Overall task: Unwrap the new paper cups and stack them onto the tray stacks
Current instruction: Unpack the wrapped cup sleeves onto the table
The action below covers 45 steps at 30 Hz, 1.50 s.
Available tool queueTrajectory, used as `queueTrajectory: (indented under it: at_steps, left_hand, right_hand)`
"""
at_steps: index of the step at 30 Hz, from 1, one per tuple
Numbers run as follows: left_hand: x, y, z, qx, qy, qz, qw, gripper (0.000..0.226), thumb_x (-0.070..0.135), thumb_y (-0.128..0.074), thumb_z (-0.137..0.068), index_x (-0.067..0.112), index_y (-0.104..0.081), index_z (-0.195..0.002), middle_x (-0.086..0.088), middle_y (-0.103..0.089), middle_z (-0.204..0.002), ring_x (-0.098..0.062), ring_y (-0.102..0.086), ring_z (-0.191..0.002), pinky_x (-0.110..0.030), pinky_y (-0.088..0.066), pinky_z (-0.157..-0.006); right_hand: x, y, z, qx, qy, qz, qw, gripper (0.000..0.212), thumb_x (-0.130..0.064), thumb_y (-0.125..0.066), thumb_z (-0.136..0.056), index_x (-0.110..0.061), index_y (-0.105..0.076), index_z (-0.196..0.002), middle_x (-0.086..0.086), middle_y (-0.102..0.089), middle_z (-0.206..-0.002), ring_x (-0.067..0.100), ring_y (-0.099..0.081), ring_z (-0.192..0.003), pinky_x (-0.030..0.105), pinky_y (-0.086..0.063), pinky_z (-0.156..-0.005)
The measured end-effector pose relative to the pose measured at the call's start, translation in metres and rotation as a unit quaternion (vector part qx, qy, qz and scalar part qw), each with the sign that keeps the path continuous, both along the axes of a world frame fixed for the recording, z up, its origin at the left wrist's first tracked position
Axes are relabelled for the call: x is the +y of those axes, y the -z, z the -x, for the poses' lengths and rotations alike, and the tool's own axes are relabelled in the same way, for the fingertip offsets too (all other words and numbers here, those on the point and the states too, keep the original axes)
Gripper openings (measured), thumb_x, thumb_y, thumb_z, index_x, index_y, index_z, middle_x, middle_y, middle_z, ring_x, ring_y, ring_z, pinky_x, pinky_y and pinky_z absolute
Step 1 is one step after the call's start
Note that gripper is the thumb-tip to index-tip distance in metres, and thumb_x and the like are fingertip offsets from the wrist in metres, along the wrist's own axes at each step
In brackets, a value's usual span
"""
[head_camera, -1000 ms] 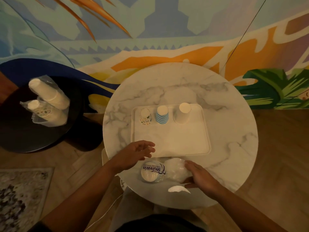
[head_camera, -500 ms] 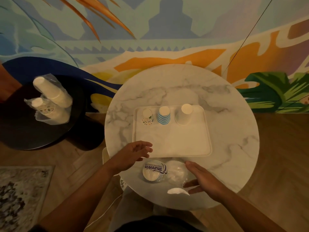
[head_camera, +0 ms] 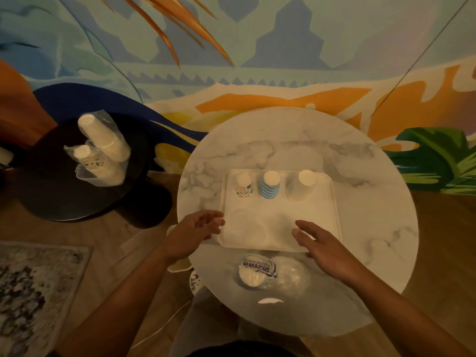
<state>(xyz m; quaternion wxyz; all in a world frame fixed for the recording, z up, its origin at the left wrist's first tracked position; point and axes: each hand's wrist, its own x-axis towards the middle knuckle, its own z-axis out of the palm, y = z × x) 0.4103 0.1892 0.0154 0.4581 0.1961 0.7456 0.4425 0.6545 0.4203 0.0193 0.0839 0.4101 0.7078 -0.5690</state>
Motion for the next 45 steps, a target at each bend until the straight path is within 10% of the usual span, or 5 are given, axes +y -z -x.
queueTrajectory:
  at_steps: [14,23,34,45]
  left_hand:
    - [-0.093,-0.019,0.136,0.123,-0.139,0.031,0.982,0.023,0.028,-0.060,-0.100,0.033,-0.061,-0.122,0.008,-0.069,-0.114,-0.009,-0.066,-0.107,-0.027,-0.055,-0.088]
    - [-0.151,0.002,0.257,0.216,-0.278,0.049,0.935,0.045,0.033,-0.067,-0.096,0.023,-0.055,-0.138,-0.001,-0.063,-0.125,-0.015,-0.064,-0.108,-0.031,-0.056,-0.085]
    - [-0.180,0.058,0.380,0.174,-0.293,0.057,0.938,0.099,0.040,-0.082,-0.081,0.030,-0.020,-0.157,-0.001,-0.031,-0.161,-0.023,-0.041,-0.141,-0.051,-0.044,-0.111]
    - [-0.166,0.083,0.410,0.175,-0.171,0.001,0.969,0.059,0.033,-0.080,-0.085,0.026,-0.052,-0.137,0.014,-0.065,-0.124,-0.002,-0.061,-0.117,-0.044,-0.051,-0.105]
  right_hand:
    - [-0.056,-0.024,0.225,0.086,-0.211,-0.052,0.972,0.052,-0.039,-0.066,-0.096,-0.032,-0.051,-0.145,-0.014,-0.053,-0.145,0.005,-0.059,-0.117,0.006,-0.042,-0.085]
    - [-0.142,-0.009,0.382,0.116,-0.279,-0.045,0.952,0.059,-0.037,-0.066,-0.097,-0.030,-0.043,-0.151,-0.007,-0.053,-0.147,0.010,-0.059,-0.122,0.030,-0.052,-0.099]
    - [-0.209,0.034,0.505,0.117,-0.241,0.018,0.963,0.066,-0.042,-0.068,-0.095,-0.028,-0.039,-0.153,-0.001,-0.052,-0.146,0.009,-0.060,-0.114,0.025,-0.051,-0.092]
    - [-0.232,0.061,0.554,0.098,-0.233,0.024,0.967,0.059,-0.032,-0.069,-0.095,-0.026,-0.046,-0.149,-0.003,-0.054,-0.144,0.015,-0.051,-0.134,0.036,-0.045,-0.109]
